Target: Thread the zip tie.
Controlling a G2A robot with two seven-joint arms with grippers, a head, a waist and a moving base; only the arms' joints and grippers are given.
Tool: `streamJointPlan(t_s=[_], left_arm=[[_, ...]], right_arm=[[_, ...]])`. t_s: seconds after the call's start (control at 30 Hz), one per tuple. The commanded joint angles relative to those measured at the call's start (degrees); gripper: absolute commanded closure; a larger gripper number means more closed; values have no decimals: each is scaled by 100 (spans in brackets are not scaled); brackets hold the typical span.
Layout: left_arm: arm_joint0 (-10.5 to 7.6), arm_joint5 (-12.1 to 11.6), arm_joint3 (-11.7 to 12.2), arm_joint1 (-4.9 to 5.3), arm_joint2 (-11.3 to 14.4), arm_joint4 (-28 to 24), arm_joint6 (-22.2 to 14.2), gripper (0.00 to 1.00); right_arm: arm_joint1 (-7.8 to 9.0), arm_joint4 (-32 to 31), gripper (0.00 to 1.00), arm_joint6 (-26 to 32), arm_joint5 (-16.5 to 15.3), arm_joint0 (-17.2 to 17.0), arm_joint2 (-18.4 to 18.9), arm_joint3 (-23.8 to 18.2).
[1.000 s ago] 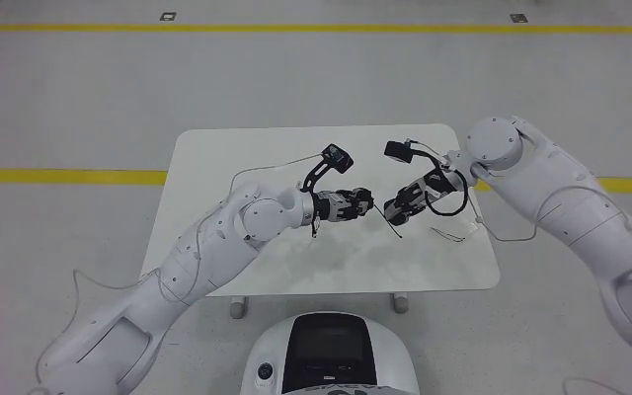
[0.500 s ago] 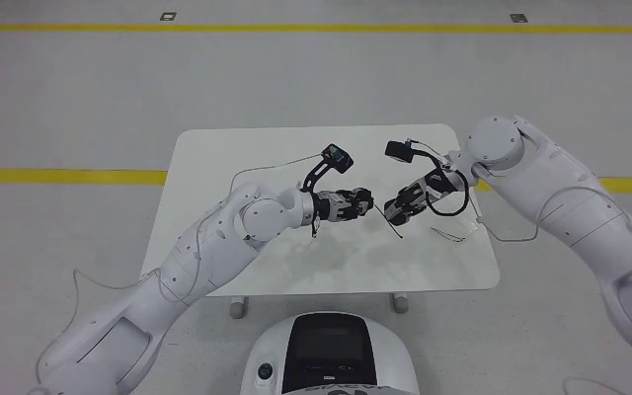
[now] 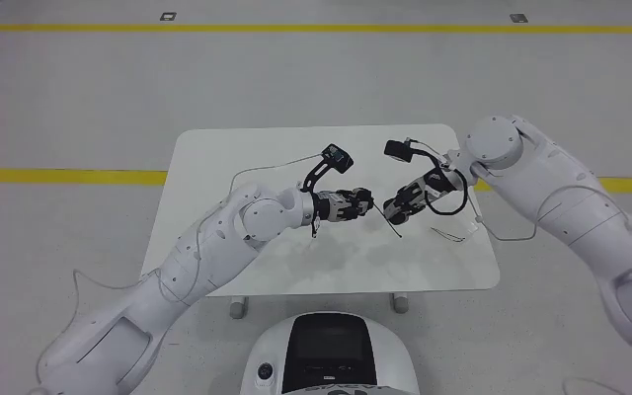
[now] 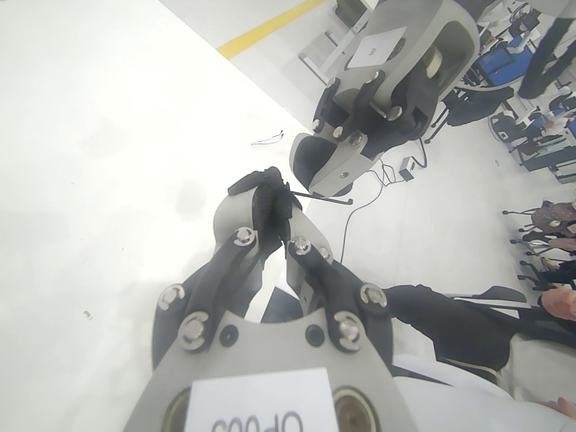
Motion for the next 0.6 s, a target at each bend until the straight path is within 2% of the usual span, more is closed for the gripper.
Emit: streamJointPlan(t_s=[0.0,0.57], left_arm=[[0,0,0,0,0,0,0,100],[0,0,0,0,0,0,0,100]], right_arm=[[-5,0,100,0,1,2,-4,5],[-73,21,100,0,-25,58,-57,112]])
